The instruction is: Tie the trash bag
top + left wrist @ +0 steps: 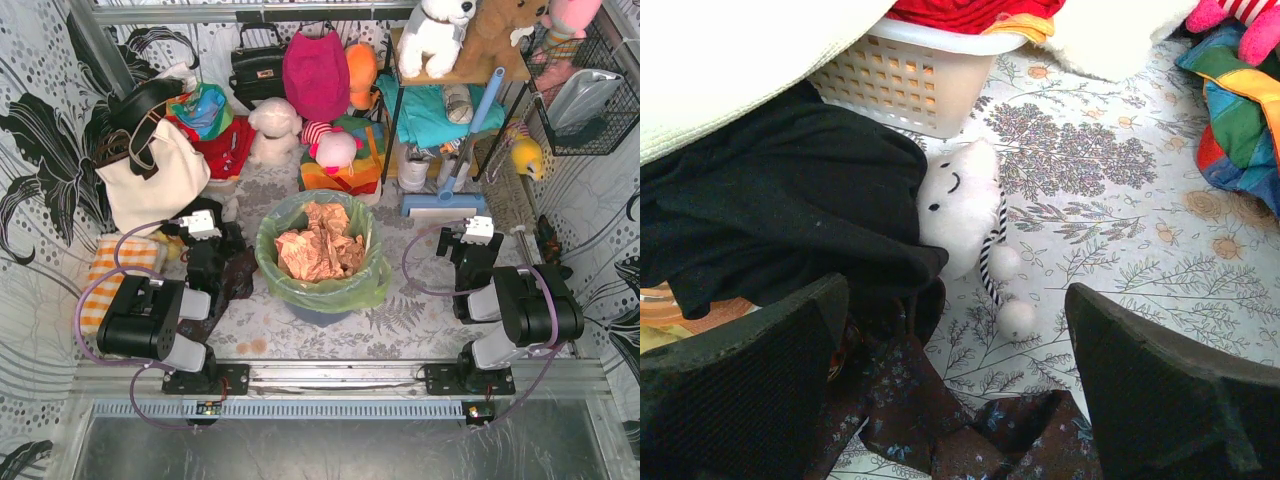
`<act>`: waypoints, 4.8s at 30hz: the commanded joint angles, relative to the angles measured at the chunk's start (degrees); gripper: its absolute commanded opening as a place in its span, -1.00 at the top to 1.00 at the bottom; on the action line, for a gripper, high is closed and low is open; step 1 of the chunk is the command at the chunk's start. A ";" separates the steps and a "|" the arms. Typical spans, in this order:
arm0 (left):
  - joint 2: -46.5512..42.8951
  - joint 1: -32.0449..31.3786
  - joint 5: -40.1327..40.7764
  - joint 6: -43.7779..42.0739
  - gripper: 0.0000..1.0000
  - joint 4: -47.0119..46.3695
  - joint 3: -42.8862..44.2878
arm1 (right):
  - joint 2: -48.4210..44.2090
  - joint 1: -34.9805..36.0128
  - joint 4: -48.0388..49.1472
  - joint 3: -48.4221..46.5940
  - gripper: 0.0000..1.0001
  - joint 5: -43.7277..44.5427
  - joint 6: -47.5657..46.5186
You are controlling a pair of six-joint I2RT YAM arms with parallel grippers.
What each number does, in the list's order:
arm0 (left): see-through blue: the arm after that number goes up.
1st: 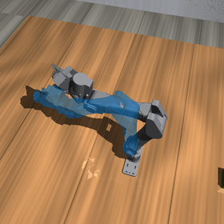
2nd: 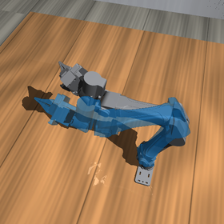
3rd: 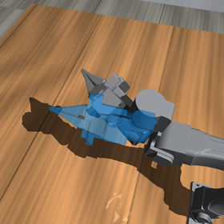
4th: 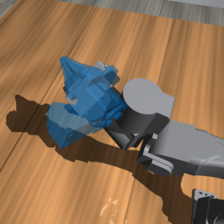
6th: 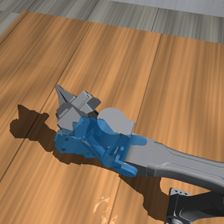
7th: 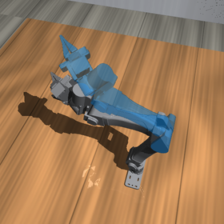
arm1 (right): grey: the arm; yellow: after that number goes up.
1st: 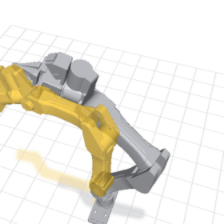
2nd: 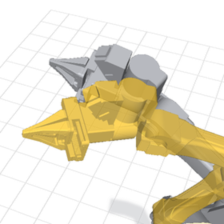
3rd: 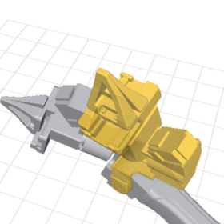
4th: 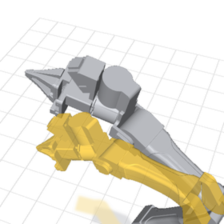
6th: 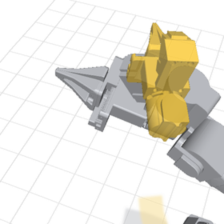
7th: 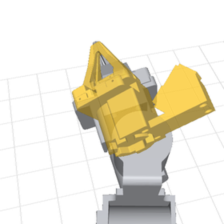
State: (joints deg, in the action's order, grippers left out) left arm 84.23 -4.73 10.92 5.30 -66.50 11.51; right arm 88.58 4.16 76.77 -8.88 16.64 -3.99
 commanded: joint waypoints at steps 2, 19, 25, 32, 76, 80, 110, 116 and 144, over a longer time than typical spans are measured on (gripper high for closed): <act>-0.16 0.38 -2.24 -0.97 -0.96 -3.17 0.46 | 0.02 0.41 2.02 -0.98 -0.94 -0.90 -0.14; -0.66 0.34 -8.76 -3.34 -0.96 -5.94 -1.45 | 0.11 0.41 2.32 -0.85 -0.93 -1.27 -0.23; -0.80 0.42 -10.22 -3.72 -0.96 -6.65 -1.92 | 0.08 0.41 2.32 -0.85 -0.93 -1.34 -0.19; -0.13 0.67 -1.29 0.14 -0.96 -2.36 0.87 | 0.11 0.41 2.28 -0.87 -0.93 -1.33 -0.23; -25.65 0.07 1.49 26.08 -0.96 79.16 32.65 | -35.51 0.49 -62.65 -23.52 -0.94 -10.01 8.52; -29.13 0.07 -5.11 27.57 -0.96 83.44 35.35 | -39.52 0.49 -80.64 -32.58 -0.96 -15.71 13.86; -29.23 -5.48 -34.47 26.30 -0.74 105.87 59.41 | -43.39 0.54 -123.63 -59.92 -0.47 -53.85 39.27; -24.23 -12.20 -31.18 22.13 -0.69 111.36 63.07 | -41.62 1.97 -124.41 -63.37 -0.41 -55.17 39.70; -23.59 -14.13 -25.95 18.29 -0.04 117.14 63.32 | -29.12 38.11 -113.98 -61.44 0.20 -29.99 49.99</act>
State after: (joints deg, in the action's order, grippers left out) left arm 61.98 -18.72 -13.93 24.56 52.21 76.31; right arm 58.87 41.78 -39.16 -69.95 -16.78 45.08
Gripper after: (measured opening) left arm 0.533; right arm 0.443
